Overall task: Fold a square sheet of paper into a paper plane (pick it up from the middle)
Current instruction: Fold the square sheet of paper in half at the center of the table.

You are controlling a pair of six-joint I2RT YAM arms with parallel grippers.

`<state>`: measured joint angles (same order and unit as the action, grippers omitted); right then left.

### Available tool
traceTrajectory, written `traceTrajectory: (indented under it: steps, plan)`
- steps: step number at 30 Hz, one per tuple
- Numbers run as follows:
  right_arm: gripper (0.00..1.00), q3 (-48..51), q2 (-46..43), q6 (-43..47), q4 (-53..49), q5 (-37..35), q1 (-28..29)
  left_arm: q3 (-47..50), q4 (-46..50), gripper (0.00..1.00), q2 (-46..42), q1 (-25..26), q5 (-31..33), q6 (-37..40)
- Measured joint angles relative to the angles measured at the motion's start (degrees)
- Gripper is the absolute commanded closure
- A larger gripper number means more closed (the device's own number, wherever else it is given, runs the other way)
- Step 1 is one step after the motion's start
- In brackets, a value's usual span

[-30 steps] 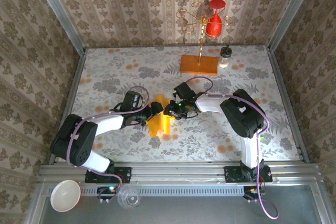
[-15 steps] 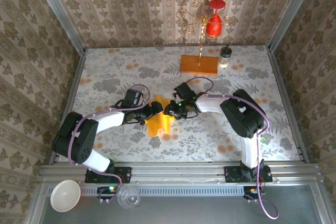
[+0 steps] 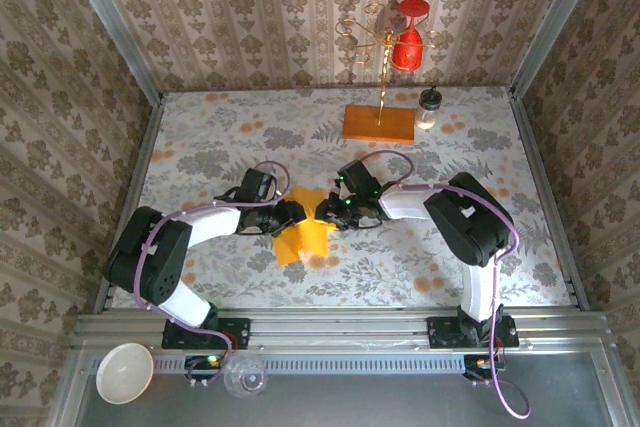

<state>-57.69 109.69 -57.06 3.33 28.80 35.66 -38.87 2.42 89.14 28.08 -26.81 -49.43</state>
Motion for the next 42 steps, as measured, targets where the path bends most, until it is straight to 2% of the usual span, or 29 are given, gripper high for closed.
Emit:
traceTrajectory:
  steps: [7,13,19,25,29,35,42]
  plan:
    - [0.57,5.79,-8.76,0.94,0.66,-0.85,-4.92,0.0,-1.66,0.69,-3.96,-1.03,-2.4,0.98]
    - [0.49,7.56,-12.48,1.81,3.17,-0.83,-7.56,-0.02,-3.48,0.71,-8.44,-2.03,-5.73,1.51]
    - [0.29,7.74,-12.46,1.88,8.92,4.37,-7.5,-0.17,-8.11,0.71,-9.46,-3.72,-10.88,-1.6]
    - [0.26,7.93,-12.46,1.27,15.39,8.83,-7.5,-0.66,-12.92,0.72,-9.88,-3.8,-14.99,-5.27]
    - [0.37,7.93,-12.26,0.39,18.86,11.08,-7.5,-0.66,-14.86,0.72,-9.88,-4.15,-16.68,-6.64]
    - [0.63,8.04,-11.41,-2.75,24.35,13.84,-7.52,-0.66,-15.28,0.72,-9.88,-4.57,-17.64,-6.97]
    - [0.9,8.04,-11.5,-3.65,25.49,14.75,-7.78,-0.66,-14.84,0.69,-9.88,-5.88,-18.01,-6.93]
